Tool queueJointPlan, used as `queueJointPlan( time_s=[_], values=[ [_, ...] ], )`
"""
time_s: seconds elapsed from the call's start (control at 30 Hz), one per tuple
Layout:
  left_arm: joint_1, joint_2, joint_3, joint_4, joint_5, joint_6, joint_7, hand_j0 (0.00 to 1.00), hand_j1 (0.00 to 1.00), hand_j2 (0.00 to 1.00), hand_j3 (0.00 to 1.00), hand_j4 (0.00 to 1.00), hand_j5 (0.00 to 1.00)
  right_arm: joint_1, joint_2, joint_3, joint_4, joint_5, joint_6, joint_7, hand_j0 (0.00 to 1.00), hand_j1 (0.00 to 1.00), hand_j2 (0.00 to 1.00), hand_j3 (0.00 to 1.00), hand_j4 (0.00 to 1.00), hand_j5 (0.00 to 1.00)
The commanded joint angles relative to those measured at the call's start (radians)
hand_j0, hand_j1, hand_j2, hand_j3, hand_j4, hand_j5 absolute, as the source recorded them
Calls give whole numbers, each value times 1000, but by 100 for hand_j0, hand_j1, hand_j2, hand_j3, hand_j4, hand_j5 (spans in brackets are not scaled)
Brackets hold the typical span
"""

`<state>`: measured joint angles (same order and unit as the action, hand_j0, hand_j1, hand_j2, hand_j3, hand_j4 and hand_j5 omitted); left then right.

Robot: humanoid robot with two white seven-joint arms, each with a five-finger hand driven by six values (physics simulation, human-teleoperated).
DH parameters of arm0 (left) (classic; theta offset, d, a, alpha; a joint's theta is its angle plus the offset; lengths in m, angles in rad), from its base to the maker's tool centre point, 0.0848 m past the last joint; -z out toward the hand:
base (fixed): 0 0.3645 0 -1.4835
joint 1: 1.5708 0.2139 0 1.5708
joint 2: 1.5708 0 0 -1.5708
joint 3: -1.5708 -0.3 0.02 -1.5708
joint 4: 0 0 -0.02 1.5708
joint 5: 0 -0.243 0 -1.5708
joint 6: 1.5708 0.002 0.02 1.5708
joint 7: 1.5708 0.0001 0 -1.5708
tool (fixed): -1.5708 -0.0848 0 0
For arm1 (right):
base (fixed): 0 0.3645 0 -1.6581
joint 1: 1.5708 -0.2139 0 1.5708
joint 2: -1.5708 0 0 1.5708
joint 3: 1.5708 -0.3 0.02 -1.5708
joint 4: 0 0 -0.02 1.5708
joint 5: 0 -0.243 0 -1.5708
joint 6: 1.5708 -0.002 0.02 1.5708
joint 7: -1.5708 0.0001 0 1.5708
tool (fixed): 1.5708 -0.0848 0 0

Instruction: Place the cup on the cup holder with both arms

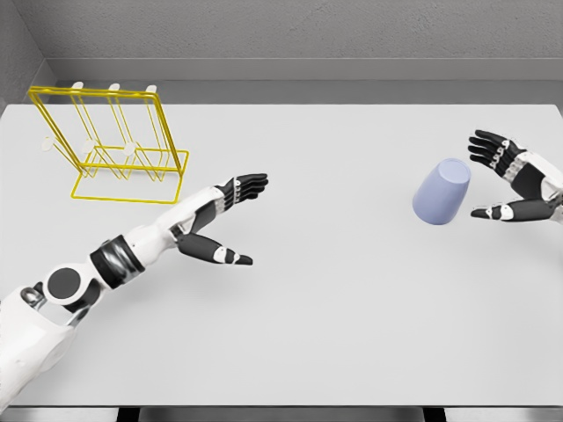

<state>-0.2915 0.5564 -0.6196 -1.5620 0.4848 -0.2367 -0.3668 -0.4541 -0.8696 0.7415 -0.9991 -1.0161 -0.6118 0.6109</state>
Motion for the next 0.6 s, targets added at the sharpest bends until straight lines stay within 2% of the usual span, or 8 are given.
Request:
queueJointPlan(
  time_s=[0.0, 0.17, 0.37, 0.57],
  values=[
    [0, -13, 1, 23, 1, -1, 0, 100, 100, 100, 100, 100, 100, 0, 24, -4, 33, -7, 1, 0, 100, 100, 100, 100, 100, 100],
    [0, -15, 3, 30, 1, -1, 0, 100, 100, 100, 100, 100, 100, 0, 63, -4, 102, -7, 1, 0, 100, 100, 100, 100, 100, 100],
    [2, -12, 3, 33, 1, -3, 0, 100, 100, 100, 100, 100, 100, 0, 113, -5, 119, -7, 1, 0, 100, 100, 100, 100, 100, 100],
    [2, -6, 3, 31, 1, -4, 0, 100, 100, 100, 100, 100, 100, 0, 136, -21, 149, -5, 1, 0, 100, 100, 100, 100, 100, 100]
  ],
)
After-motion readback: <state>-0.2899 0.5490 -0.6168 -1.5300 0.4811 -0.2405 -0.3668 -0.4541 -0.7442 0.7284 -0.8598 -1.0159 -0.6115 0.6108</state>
